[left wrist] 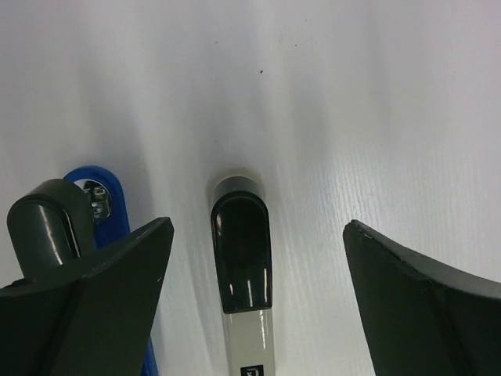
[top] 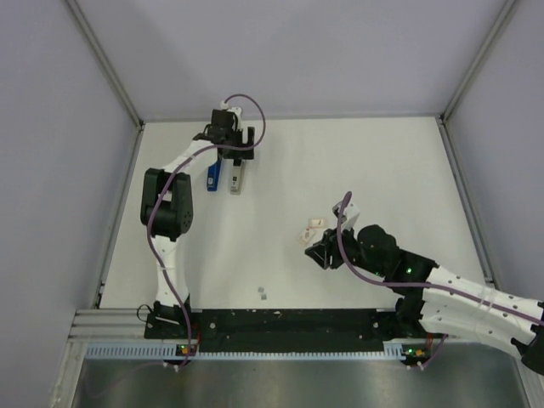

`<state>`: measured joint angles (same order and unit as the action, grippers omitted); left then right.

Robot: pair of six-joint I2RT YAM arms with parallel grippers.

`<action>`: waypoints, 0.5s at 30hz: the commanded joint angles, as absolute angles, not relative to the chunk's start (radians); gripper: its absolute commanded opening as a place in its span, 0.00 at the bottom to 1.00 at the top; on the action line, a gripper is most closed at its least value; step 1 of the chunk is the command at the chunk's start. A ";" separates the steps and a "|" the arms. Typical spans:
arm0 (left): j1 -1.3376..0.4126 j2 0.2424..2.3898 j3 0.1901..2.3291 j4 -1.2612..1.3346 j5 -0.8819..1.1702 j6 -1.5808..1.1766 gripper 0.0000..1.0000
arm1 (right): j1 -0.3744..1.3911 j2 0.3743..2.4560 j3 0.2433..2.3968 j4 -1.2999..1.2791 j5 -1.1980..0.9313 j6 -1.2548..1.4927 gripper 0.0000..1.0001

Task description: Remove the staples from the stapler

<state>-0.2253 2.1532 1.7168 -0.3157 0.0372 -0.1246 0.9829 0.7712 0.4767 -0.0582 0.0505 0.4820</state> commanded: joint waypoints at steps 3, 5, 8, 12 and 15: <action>-0.225 1.999 1.713 -0.305 0.110 -0.135 0.98 | 0.977 0.776 0.538 -0.066 -0.026 0.465 0.50; -0.225 1.956 1.701 -0.318 0.126 -0.146 0.98 | 0.977 0.822 0.570 -0.075 -0.089 0.451 0.54; -0.227 1.870 1.626 -0.298 0.184 -0.172 0.98 | 0.983 0.902 0.604 -0.075 -0.173 0.433 0.55; -0.229 1.734 1.482 -0.224 0.277 -0.208 0.98 | 1.014 0.992 0.646 -0.083 -0.198 0.390 0.56; -0.233 1.655 1.392 -0.192 0.382 -0.267 0.98 | 1.052 1.075 0.696 -0.101 -0.196 0.358 0.56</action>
